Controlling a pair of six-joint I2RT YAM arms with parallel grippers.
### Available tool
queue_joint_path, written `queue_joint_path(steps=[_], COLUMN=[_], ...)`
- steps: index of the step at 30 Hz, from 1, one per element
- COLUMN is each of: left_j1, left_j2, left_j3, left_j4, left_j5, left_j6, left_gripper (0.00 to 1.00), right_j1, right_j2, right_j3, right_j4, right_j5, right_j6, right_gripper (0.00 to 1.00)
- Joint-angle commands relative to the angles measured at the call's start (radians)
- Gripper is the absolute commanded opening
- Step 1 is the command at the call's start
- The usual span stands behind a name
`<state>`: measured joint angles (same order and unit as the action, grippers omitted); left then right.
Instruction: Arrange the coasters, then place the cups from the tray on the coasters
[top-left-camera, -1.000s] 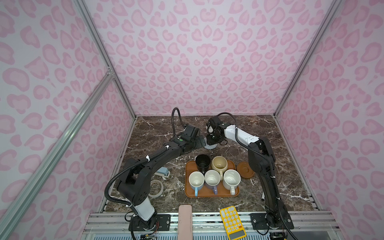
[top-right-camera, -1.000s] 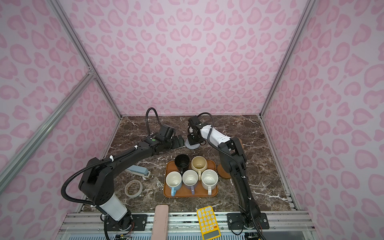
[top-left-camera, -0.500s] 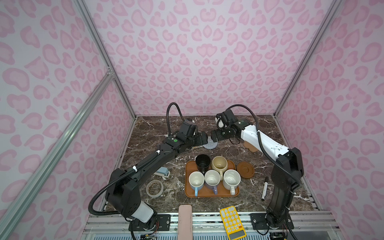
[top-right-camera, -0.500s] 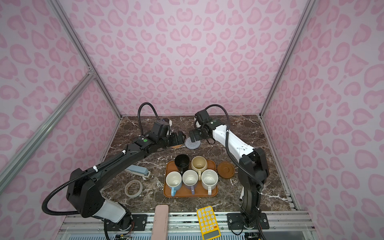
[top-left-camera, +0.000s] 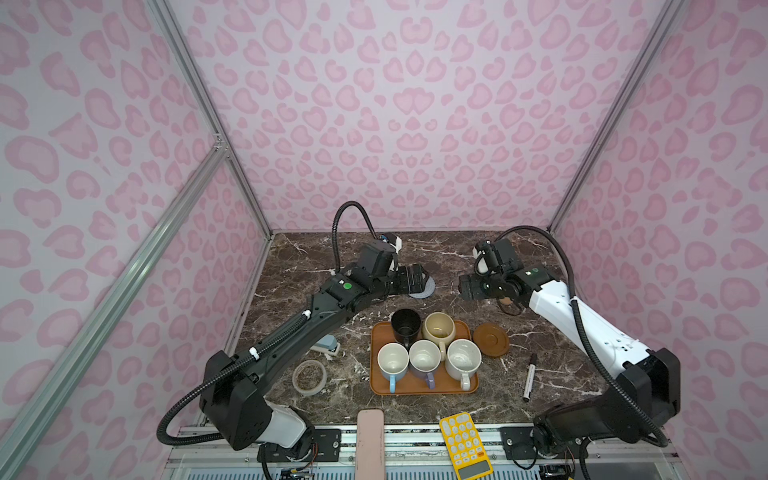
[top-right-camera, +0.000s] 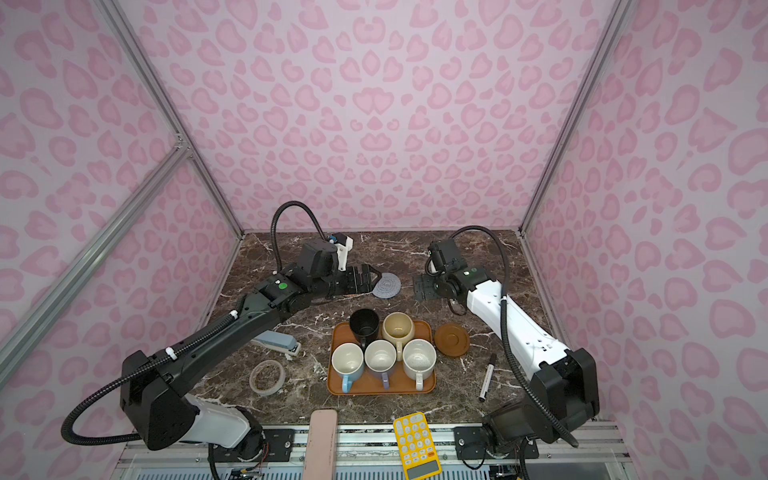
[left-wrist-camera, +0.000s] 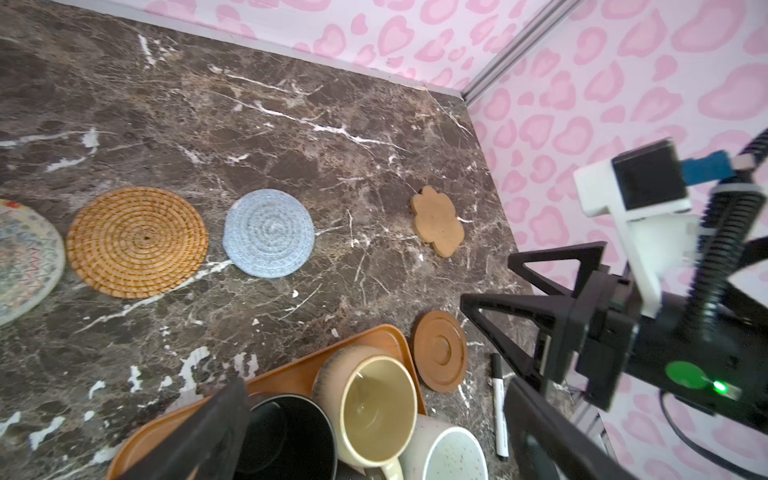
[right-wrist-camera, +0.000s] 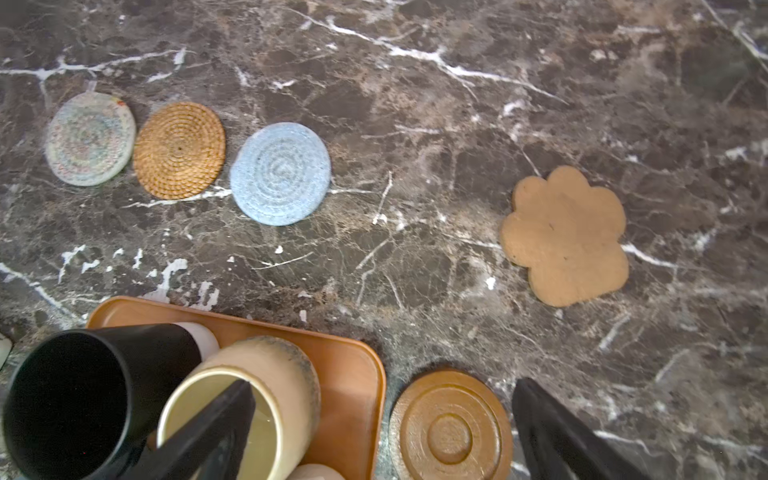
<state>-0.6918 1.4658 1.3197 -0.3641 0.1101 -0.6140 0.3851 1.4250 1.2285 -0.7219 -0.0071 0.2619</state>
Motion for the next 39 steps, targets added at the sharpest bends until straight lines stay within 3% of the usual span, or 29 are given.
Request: queue_joint_path(steps=[1, 7, 15, 22, 29, 39], left_j1=[-0.020, -0.092, -0.174, -0.206, -0.218, -0.220], left_j2=[0.026, 0.098, 0.218, 0.274, 0.312, 0.317], left_j3=[0.055, 0.119, 0.188, 0.247, 0.283, 0.295], left_j4=[-0.027, -0.052, -0.079, -0.120, -0.151, -0.157], left_j5=[0.018, 0.037, 0.057, 0.043, 0.048, 0.041], left_j6=[0.012, -0.042, -0.138, -0.173, -0.178, -0.180], left_gripper=[0.97, 0.97, 0.98, 1.00, 0.99, 0.99], right_j1=[-0.050, -0.143, -0.156, -0.158, -0.149, -0.076], right_j2=[-0.031, -0.097, -0.150, -0.127, -0.066, 0.016], right_j3=[-0.057, -0.170, -0.358, -0.466, -0.491, -0.468], right_j4=[0.009, -0.011, 0.044, 0.131, 0.174, 0.165], right_j5=[-0.051, -0.108, -0.198, -0.246, -0.260, -0.161], right_j6=[0.039, 0.066, 0.102, 0.109, 0.087, 0.112], right_gripper=[0.96, 0.94, 0.68, 0.57, 0.55, 0.58])
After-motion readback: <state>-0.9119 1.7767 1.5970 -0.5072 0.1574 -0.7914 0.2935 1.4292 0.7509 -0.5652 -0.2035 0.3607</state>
